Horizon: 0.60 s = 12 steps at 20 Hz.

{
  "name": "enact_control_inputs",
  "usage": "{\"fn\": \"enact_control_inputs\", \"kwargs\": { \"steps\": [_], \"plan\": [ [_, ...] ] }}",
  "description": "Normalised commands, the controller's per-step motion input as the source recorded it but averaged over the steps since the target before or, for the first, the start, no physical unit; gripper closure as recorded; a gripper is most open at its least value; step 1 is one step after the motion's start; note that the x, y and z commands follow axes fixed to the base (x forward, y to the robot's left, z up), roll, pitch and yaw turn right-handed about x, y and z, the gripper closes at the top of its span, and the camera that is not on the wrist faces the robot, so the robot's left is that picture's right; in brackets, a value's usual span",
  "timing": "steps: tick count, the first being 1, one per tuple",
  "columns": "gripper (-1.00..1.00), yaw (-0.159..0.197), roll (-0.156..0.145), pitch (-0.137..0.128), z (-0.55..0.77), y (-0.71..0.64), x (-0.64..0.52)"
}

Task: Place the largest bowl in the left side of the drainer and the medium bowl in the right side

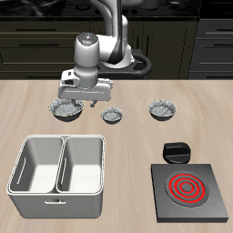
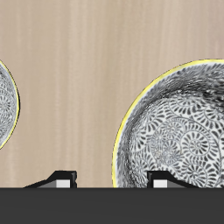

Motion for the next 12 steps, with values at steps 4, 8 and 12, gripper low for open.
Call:
{"fn": "enact_control_inputs", "kwargs": {
  "steps": [4,8,12],
  "plan": [
    [1.0,-0.019,0.004,0.018,-0.05,-0.03,0.0],
    [1.0,-0.012,0.018,0.019,0.03,-0.03,0.0],
    [1.0,0.009,0.008,-0.03,0.14,0.04,-0.01]
  ]
}}
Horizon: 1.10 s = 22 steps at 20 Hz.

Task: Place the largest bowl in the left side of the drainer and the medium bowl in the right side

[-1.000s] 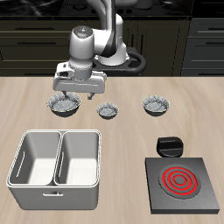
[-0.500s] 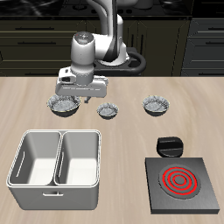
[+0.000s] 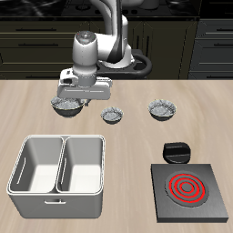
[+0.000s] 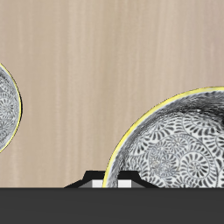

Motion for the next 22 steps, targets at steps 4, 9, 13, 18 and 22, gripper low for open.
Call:
{"fn": "enact_control_inputs", "kwargs": {
  "steps": [4,9,13,18,22],
  "plan": [
    [1.0,0.015,0.026,-0.032,0.24,0.12,0.0],
    [1.0,0.009,0.018,-0.038,0.26,0.09,0.0],
    [1.0,0.003,0.03,-0.063,0.44,0.19,-0.1],
    [1.0,0.028,0.02,-0.074,0.47,0.19,-0.09],
    [1.0,-0.013,0.005,-0.038,0.45,0.08,-0.02]
  ]
}}
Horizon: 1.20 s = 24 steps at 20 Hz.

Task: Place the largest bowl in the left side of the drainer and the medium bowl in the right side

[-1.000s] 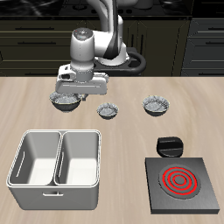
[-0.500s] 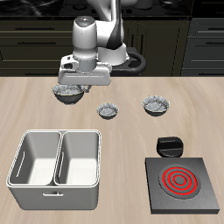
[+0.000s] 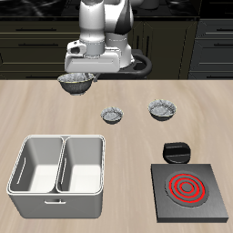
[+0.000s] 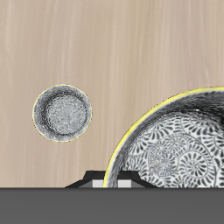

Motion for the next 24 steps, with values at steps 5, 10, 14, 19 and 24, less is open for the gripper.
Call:
{"fn": "enact_control_inputs", "kwargs": {
  "steps": [5,10,14,19,24],
  "plan": [
    [1.0,0.014,-0.01,-0.053,0.43,0.07,-0.02],
    [1.0,-0.007,-0.011,-0.02,0.43,0.01,0.09],
    [1.0,-0.022,-0.019,-0.019,0.3,-0.04,0.1],
    [1.0,0.003,-0.012,-0.037,0.31,0.04,0.09],
    [1.0,0.015,-0.012,0.005,0.08,0.06,0.18]
  ]
}}
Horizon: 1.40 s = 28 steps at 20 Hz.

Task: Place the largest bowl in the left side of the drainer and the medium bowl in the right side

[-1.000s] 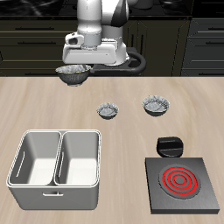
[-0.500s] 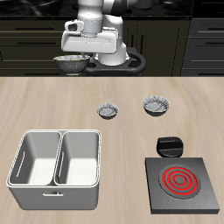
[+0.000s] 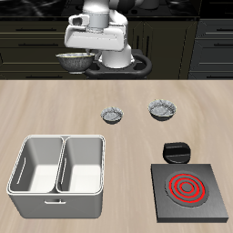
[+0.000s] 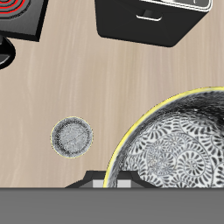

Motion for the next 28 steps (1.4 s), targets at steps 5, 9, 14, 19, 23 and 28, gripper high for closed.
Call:
{"fn": "enact_control_inputs", "kwargs": {
  "steps": [5,9,14,19,23,28],
  "plan": [
    [1.0,-0.032,-0.017,0.039,0.08,-0.03,0.2],
    [1.0,-0.047,-0.061,0.005,0.34,-0.04,0.32],
    [1.0,-0.027,-0.033,0.009,0.24,-0.01,0.27],
    [1.0,-0.032,-0.012,0.016,0.24,-0.03,0.25],
    [1.0,-0.011,-0.011,0.02,0.24,0.06,0.3],
    [1.0,0.003,0.024,0.008,0.2,0.11,0.24]
  ]
}}
